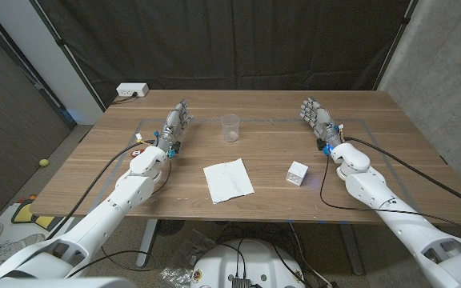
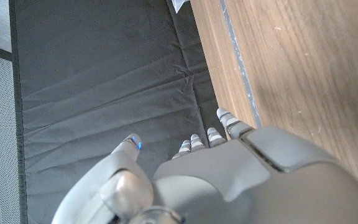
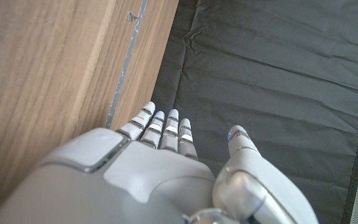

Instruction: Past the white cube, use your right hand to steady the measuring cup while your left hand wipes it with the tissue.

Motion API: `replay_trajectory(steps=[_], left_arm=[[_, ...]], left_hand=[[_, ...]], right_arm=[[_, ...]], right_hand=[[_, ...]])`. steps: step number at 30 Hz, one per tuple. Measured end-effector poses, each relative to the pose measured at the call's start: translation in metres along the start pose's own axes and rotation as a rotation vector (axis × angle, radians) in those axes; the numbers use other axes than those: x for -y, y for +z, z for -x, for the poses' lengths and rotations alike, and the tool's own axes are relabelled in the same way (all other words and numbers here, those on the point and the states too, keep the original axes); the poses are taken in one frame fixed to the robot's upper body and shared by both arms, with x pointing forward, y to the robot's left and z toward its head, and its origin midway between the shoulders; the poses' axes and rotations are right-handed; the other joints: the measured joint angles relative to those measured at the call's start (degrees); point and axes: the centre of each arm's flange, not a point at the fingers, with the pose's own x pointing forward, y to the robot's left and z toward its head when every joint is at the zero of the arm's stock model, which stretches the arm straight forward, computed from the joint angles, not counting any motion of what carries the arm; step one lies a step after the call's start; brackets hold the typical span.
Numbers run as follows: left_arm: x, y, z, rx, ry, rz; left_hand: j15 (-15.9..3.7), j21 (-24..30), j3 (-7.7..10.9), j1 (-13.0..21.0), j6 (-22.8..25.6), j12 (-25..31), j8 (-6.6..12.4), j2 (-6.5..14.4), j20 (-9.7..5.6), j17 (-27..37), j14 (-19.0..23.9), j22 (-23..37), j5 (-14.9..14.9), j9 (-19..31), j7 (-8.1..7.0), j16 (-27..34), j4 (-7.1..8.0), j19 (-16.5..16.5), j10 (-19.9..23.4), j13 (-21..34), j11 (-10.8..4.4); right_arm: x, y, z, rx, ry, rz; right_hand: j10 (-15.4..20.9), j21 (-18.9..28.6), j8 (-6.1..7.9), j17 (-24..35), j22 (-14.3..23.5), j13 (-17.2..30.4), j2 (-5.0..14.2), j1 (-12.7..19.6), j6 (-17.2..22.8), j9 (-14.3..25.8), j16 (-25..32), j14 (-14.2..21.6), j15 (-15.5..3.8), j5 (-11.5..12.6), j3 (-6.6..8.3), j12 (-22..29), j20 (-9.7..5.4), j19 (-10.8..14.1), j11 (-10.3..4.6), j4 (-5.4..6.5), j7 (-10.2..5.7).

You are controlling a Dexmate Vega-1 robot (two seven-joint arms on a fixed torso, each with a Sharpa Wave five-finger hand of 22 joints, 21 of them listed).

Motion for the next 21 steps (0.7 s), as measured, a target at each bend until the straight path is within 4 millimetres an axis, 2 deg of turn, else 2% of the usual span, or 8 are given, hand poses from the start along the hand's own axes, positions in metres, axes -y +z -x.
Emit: replay_trajectory(steps=[6, 12, 17, 21], left_arm=[[0.0, 0.001, -0.001, 0.002, -0.001, -0.008], [-0.001, 0.001, -0.001, 0.0, 0.001, -0.021], [-0.003, 0.001, -0.001, 0.0, 0.005, -0.038], [-0.004, 0.003, 0.002, 0.003, 0.006, -0.054]], left_hand=[[0.0, 0.0, 0.0, 0.0, -0.1, 0.0, 0.0, 0.0, 0.0, 0.0, 0.0, 0.0, 0.0, 0.0, -0.1, 0.0, 0.0, 0.0, 0.0, 0.0, 0.0], [0.0, 0.0, -0.14, 0.37, -0.18, 0.0, 0.0, -0.4, 0.01, -0.09, 0.0, 0.0, 0.0, 0.0, -1.67, 0.0, -0.14, 0.0, 0.0, -0.01, 0.0], [0.0, 0.0, -0.49, 1.31, -0.18, 0.0, 0.0, -1.68, 0.03, -0.17, 0.01, -0.01, 0.0, -0.01, -2.06, 0.0, -1.16, -0.02, -0.26, -0.01, 0.21], [0.0, 0.0, -0.57, 2.69, -0.13, 0.0, 0.25, -3.06, 1.34, -0.17, 0.01, -0.01, 0.0, -0.01, -2.84, 0.0, -2.82, -0.71, -0.41, -0.01, 0.2]], right_arm=[[-0.002, 0.001, -0.003, -0.003, 0.009, 0.012], [-0.004, 0.001, -0.007, -0.009, 0.017, 0.031], [-0.008, 0.003, -0.011, -0.017, 0.034, 0.063], [-0.011, 0.003, -0.015, -0.024, 0.051, 0.086]], right_hand=[[0.0, 0.0, 0.0, 0.0, 0.0, 0.0, 0.0, 0.0, 0.0, 0.0, 0.0, 0.0, 0.0, 0.0, 0.0, 0.0, 0.0, 0.0, 0.0, 0.0, 0.0], [0.0, 0.0, 0.0, -0.01, -0.01, 0.0, -0.41, 0.41, -0.01, 0.0, 0.0, -0.35, 0.34, 0.0, 0.24, 0.0, 0.32, -0.32, 0.0, -0.24, -0.01], [0.0, -0.13, -0.01, -0.01, -0.06, 0.0, -0.64, 0.64, -0.01, -0.01, 0.0, -0.32, 0.74, 0.0, 0.06, 0.0, 0.32, -0.33, 0.0, -0.41, -0.01], [-0.46, -0.33, -0.01, -0.01, -0.17, -0.01, -0.86, 0.86, -0.38, -0.01, 0.0, -0.64, 1.86, 0.0, 0.14, 0.0, 1.4, -0.97, 0.17, -0.81, -0.36]])
